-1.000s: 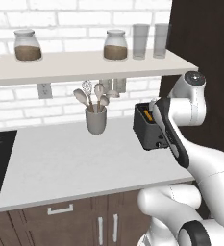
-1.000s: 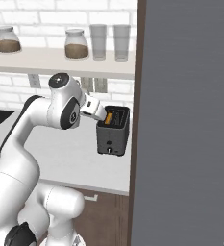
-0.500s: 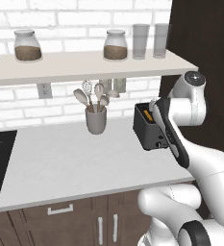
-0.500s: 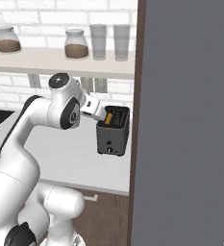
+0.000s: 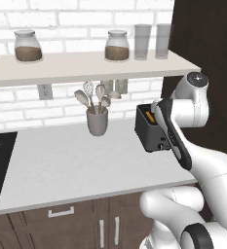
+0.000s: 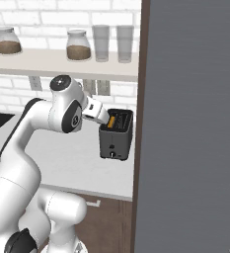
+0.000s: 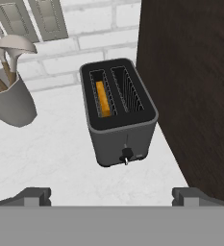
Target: Start the toaster. Once the lever pops up, take the bread to the plate on the dining counter.
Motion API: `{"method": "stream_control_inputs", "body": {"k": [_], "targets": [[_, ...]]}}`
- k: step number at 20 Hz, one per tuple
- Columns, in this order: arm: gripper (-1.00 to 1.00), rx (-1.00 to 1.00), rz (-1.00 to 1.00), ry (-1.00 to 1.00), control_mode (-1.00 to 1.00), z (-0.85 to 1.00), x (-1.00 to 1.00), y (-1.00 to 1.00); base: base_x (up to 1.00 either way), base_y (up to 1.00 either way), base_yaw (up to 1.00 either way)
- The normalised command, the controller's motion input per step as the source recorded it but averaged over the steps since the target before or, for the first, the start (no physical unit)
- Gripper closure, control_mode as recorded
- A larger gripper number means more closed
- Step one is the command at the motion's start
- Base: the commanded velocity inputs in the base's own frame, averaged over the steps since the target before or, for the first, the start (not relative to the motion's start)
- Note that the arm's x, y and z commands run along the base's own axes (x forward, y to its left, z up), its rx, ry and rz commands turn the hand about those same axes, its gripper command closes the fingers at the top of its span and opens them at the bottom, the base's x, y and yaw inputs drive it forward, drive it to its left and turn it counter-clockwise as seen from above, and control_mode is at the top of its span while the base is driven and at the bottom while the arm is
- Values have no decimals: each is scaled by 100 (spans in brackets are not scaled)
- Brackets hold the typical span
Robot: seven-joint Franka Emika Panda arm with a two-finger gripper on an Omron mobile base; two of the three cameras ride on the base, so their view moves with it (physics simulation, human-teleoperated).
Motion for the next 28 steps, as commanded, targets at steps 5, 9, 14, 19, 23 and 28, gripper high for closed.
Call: {"method": "stream_control_inputs", "body": {"k": [5, 9, 14, 19, 23, 28], "targets": [[-100, 0, 0, 0, -100, 0, 0, 0, 0, 0, 0], [-100, 0, 0, 0, -100, 0, 0, 0, 0, 0, 0], [-100, 0, 0, 0, -100, 0, 0, 0, 0, 0, 0], [-100, 0, 0, 0, -100, 0, 0, 0, 0, 0, 0], [-100, 0, 0, 0, -100, 0, 0, 0, 0, 0, 0], [-100, 0, 0, 0, -100, 0, 0, 0, 0, 0, 0]]}}
